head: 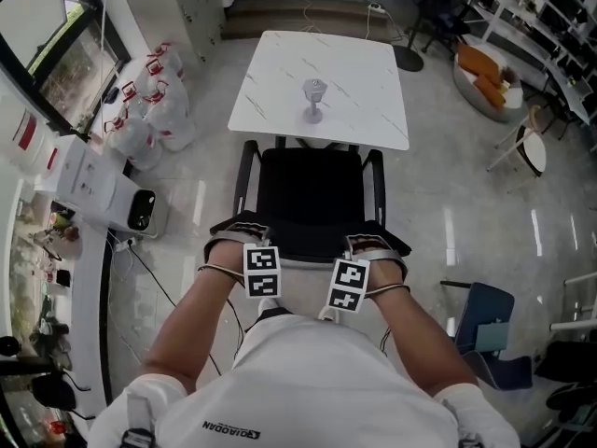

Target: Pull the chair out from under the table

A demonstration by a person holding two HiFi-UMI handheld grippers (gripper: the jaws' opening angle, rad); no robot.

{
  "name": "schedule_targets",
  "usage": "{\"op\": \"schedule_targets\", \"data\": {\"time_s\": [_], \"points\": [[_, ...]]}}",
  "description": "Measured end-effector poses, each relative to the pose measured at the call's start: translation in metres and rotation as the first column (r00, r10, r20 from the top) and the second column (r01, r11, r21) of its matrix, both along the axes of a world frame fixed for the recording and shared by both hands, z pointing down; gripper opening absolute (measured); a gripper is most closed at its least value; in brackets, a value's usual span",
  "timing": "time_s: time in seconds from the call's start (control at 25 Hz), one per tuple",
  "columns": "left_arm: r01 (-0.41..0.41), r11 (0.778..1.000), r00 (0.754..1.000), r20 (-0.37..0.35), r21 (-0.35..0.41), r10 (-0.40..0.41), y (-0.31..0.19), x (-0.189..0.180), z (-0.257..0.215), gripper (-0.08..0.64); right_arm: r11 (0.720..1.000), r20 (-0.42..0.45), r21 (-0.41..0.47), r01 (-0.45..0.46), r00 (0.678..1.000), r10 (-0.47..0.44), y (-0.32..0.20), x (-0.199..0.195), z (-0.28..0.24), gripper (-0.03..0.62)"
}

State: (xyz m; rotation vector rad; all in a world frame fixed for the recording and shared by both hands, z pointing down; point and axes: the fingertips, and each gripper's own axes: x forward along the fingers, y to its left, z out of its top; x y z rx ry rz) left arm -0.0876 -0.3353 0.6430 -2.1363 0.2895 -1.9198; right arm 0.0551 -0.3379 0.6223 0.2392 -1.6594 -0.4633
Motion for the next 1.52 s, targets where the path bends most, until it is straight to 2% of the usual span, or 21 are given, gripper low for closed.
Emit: {"op": "schedule_targets", "data": {"time_s": [0.24, 1.04, 1.16, 1.52], "points": [[-0.026, 0.999, 1.000, 0.007, 0.031, 0.026, 0.002, -0.001, 0.003, 0.084, 1.000, -0.001, -0.020, 0.015, 1.000, -0.015, 0.006, -0.001, 0.004, 0.084], [-0.011, 0.999, 1.000, -0.001, 0.039, 0.011, 0.002, -0.002, 0.011, 0.083, 0.997, 0.023, 0.004, 0.074, 0.997, -0.074, 0.008, -0.007, 0.009, 0.066], [0.001, 1.000, 1.000, 0.006, 0.022, -0.001, 0.007, 0.001, 0.011, 0.080, 0.997, 0.031, 0.015, 0.081, 0.996, -0.082, 0.012, -0.005, 0.007, 0.066], [0.025, 0.998, 0.999, 0.023, -0.056, -0.024, 0.043, 0.002, 0.003, 0.057, 0.995, 0.028, -0.065, 0.078, 0.997, -0.076, 0.044, -0.005, -0.004, 0.054]]}}
